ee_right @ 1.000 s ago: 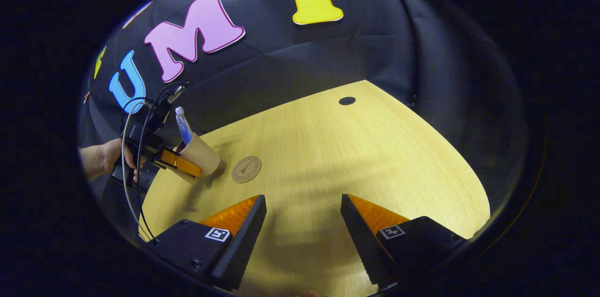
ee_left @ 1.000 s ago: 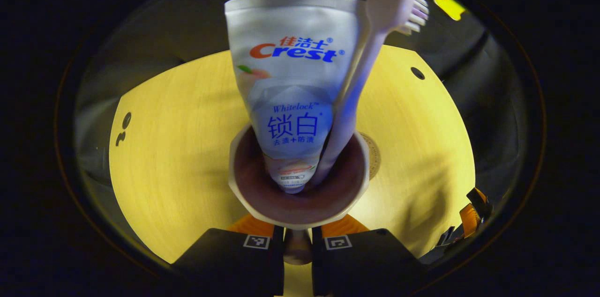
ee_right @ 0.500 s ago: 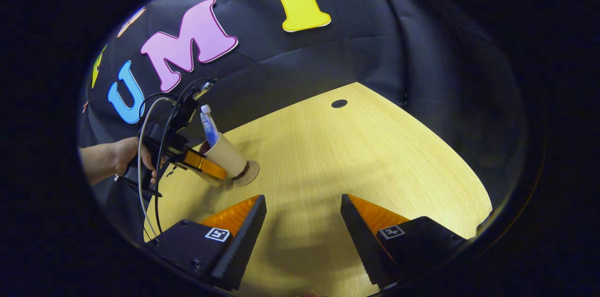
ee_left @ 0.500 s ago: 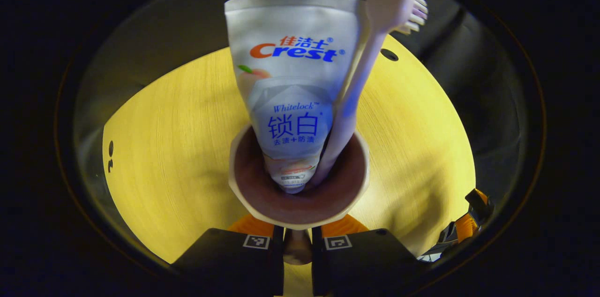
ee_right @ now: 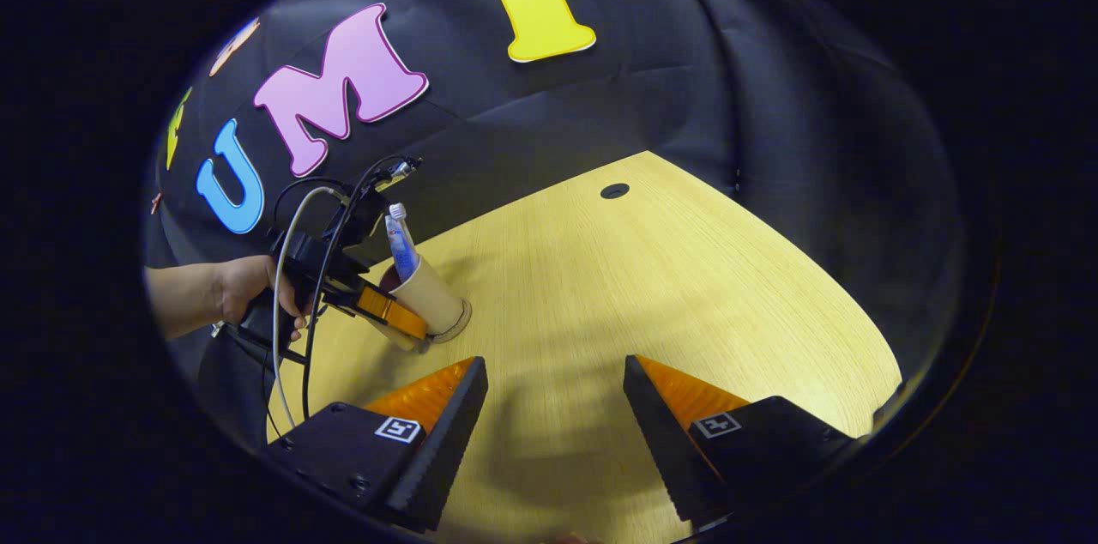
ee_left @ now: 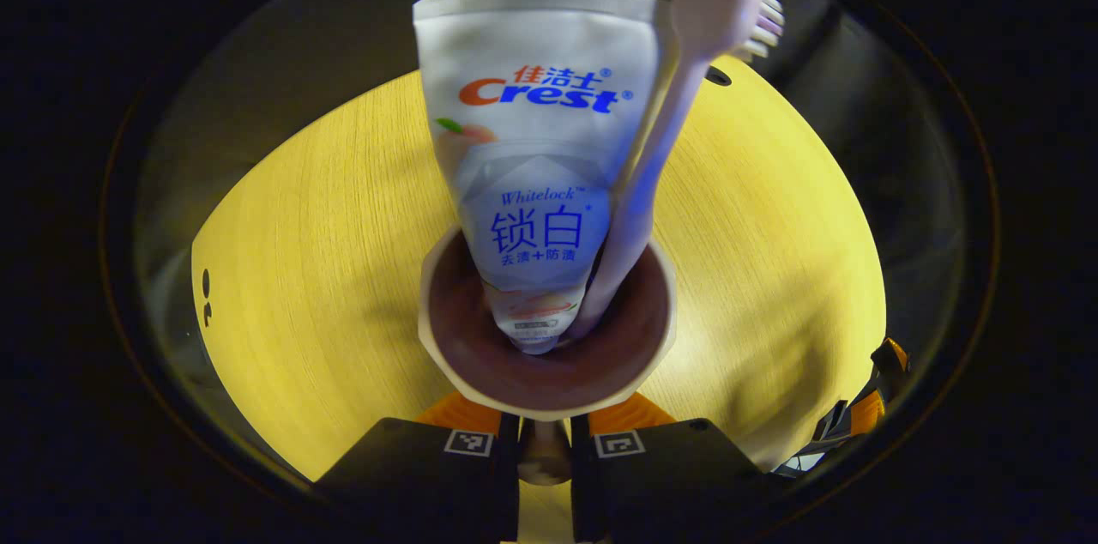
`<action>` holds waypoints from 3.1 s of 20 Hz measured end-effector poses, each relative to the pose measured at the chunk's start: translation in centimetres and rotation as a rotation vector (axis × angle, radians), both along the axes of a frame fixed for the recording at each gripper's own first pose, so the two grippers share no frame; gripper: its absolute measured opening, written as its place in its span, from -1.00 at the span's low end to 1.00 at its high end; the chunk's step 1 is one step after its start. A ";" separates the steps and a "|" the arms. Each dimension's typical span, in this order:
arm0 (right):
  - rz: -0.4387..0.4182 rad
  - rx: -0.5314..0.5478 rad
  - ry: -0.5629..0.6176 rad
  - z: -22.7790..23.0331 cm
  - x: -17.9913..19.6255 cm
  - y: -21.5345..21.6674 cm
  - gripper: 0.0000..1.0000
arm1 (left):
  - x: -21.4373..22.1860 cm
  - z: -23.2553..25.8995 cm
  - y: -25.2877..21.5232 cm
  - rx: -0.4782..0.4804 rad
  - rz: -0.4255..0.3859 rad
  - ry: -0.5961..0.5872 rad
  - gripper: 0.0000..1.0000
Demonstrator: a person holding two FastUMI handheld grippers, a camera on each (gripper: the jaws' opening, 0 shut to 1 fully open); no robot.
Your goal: Put the toothbrush and toothpaste on the desktop into the cup, then pick up the cup and place it on the coaster on the desktop.
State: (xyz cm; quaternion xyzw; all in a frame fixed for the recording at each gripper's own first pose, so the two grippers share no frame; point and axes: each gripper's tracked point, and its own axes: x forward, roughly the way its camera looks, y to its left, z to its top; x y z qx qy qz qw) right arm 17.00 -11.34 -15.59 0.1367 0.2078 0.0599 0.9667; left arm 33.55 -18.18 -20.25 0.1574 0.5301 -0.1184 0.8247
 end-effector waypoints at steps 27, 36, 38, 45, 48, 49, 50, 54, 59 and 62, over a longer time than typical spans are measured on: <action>0.068 -0.129 -0.111 7.9 -2.6 4.7 0.96 | -4.1 16.5 3.7 -0.300 0.154 -0.555 0.97; 0.209 -0.216 -0.207 12.9 -11.4 15.3 0.96 | -20.0 25.6 17.9 -0.388 0.325 -1.056 0.94; 0.223 -0.244 -0.245 13.2 -14.3 17.3 0.96 | -24.7 25.0 19.7 -0.395 0.347 -1.097 0.94; 0.264 -0.291 -0.353 13.6 -22.0 22.3 0.96 | -36.1 23.9 23.2 -0.404 0.351 -1.216 0.95; 0.249 -0.314 -0.382 13.6 -23.8 22.9 0.96 | -38.5 23.9 23.0 -0.435 0.345 -1.239 0.95; 0.237 -0.315 -0.387 13.5 -24.3 23.0 0.96 | -39.1 23.9 22.4 -0.448 0.317 -1.241 0.95; 0.225 -0.319 -0.395 13.5 -24.7 23.0 0.96 | -39.6 23.8 21.8 -0.450 0.281 -1.242 0.94; 0.171 -0.281 -0.391 13.5 -25.4 22.4 0.94 | -40.5 23.7 20.8 -0.466 0.205 -1.222 0.94; 0.151 -0.283 -0.359 11.9 -26.0 22.2 0.95 | -40.5 22.7 20.7 -0.483 0.188 -1.190 0.94; 0.157 -0.254 -0.367 12.1 -26.1 22.5 0.95 | -40.2 20.8 20.3 -0.494 0.191 -1.122 0.95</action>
